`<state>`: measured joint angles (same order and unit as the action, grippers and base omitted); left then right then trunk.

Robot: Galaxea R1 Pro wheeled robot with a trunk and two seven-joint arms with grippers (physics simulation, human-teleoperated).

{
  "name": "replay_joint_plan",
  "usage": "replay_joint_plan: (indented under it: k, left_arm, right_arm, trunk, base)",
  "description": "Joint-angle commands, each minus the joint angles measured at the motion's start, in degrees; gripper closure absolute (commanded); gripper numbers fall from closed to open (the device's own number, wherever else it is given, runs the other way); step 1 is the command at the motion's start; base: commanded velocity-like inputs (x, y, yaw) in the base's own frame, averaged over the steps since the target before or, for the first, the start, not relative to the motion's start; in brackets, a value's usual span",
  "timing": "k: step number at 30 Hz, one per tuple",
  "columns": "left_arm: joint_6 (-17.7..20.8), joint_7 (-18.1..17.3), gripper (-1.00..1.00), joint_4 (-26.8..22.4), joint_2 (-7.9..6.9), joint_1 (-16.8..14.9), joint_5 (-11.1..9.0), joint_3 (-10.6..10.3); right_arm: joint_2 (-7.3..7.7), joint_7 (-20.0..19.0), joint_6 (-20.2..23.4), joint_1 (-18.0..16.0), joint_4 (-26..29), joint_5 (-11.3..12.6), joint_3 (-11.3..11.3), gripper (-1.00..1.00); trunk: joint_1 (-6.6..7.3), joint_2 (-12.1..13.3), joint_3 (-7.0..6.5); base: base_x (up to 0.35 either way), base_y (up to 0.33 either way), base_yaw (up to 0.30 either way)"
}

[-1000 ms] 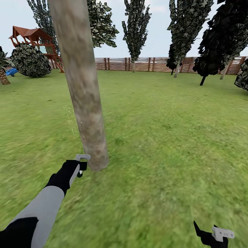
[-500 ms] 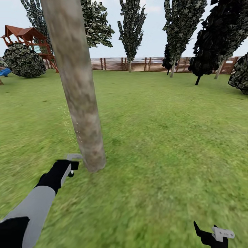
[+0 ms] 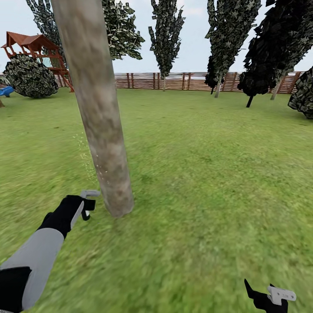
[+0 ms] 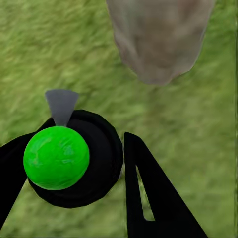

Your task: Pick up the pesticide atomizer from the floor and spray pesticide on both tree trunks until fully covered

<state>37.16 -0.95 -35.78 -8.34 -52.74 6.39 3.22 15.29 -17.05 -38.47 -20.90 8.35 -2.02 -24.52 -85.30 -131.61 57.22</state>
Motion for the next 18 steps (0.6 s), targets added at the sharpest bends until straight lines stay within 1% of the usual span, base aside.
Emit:
replay_joint_plan:
  k: [1,2,4,5,7,10,12,14,15,16,17,18]
  left_arm:
    - [0.1,0.0,1.0,0.0,0.32,0.1,0.1,0.1]
    - [0.1,0.0,1.0,-0.1,0.73,0.2,0.1,0.1]
    - [0.1,0.0,1.0,-0.1,2.81,0.4,0.2,0.1]
    - [0.1,0.0,1.0,-0.1,4.85,0.5,0.3,0.0]
    - [0.2,0.0,1.0,-0.1,7.63,0.5,0.5,-0.1]
    - [0.3,0.0,1.0,-0.1,9.34,0.4,0.5,-0.3]
    - [0.3,0.0,1.0,-0.1,9.08,0.4,0.6,-0.3]
    - [0.3,0.0,1.0,0.0,8.22,0.4,0.7,0.1]
    - [0.3,0.0,1.0,0.0,6.48,0.4,0.4,0.2]
    - [0.3,0.0,1.0,0.0,5.82,0.4,0.3,0.2]
    - [0.3,0.1,1.0,0.0,5.65,0.4,0.3,0.2]
    - [0.3,0.2,1.0,0.0,5.81,0.4,0.3,0.0]
  right_arm:
    - [0.0,0.0,0.0,0.0,0.0,0.0,0.0,-1.0]
    - [0.0,0.0,0.0,0.0,0.0,0.0,0.0,-1.0]
    - [0.0,0.0,0.0,0.0,0.0,0.0,0.0,-1.0]
    - [0.0,0.0,0.0,0.0,0.0,0.0,0.0,-1.0]
    - [0.0,0.0,0.0,0.0,0.0,0.0,0.0,-1.0]
    - [0.0,0.0,0.0,0.0,0.0,0.0,0.0,-1.0]
    - [0.0,0.0,0.0,0.0,0.0,0.0,0.0,-1.0]
    - [0.0,0.0,0.0,0.0,0.0,0.0,0.0,-1.0]
    - [0.0,0.0,0.0,0.0,0.0,0.0,0.0,-1.0]
    - [0.0,0.0,0.0,0.0,0.0,0.0,0.0,-1.0]
    - [0.0,0.0,0.0,0.0,0.0,0.0,0.0,-1.0]
    - [0.0,0.0,0.0,0.0,0.0,0.0,0.0,-1.0]
  trunk:
    - [0.0,0.0,0.0]
    - [0.0,0.0,0.0]
    - [0.0,0.0,0.0]
    - [0.0,0.0,0.0]
    - [0.0,0.0,0.0]
    - [0.0,0.0,0.0]
    - [0.0,0.0,0.0]
    - [0.0,0.0,0.0]
    - [0.0,0.0,0.0]
    - [0.0,0.0,0.0]
    - [0.0,0.0,0.0]
    - [0.0,0.0,0.0]
  base:
    - [0.0,0.0,0.0]
    - [0.0,0.0,0.0]
    - [0.0,0.0,0.0]
    - [0.0,0.0,0.0]
    - [0.0,0.0,0.0]
    - [0.0,0.0,0.0]
    - [0.0,0.0,0.0]
    - [-0.171,0.0,0.0]
    - [-0.295,0.0,0.0]
    - [-0.308,0.0,0.0]
    - [-0.155,0.0,0.0]
    - [-0.079,0.0,0.0]
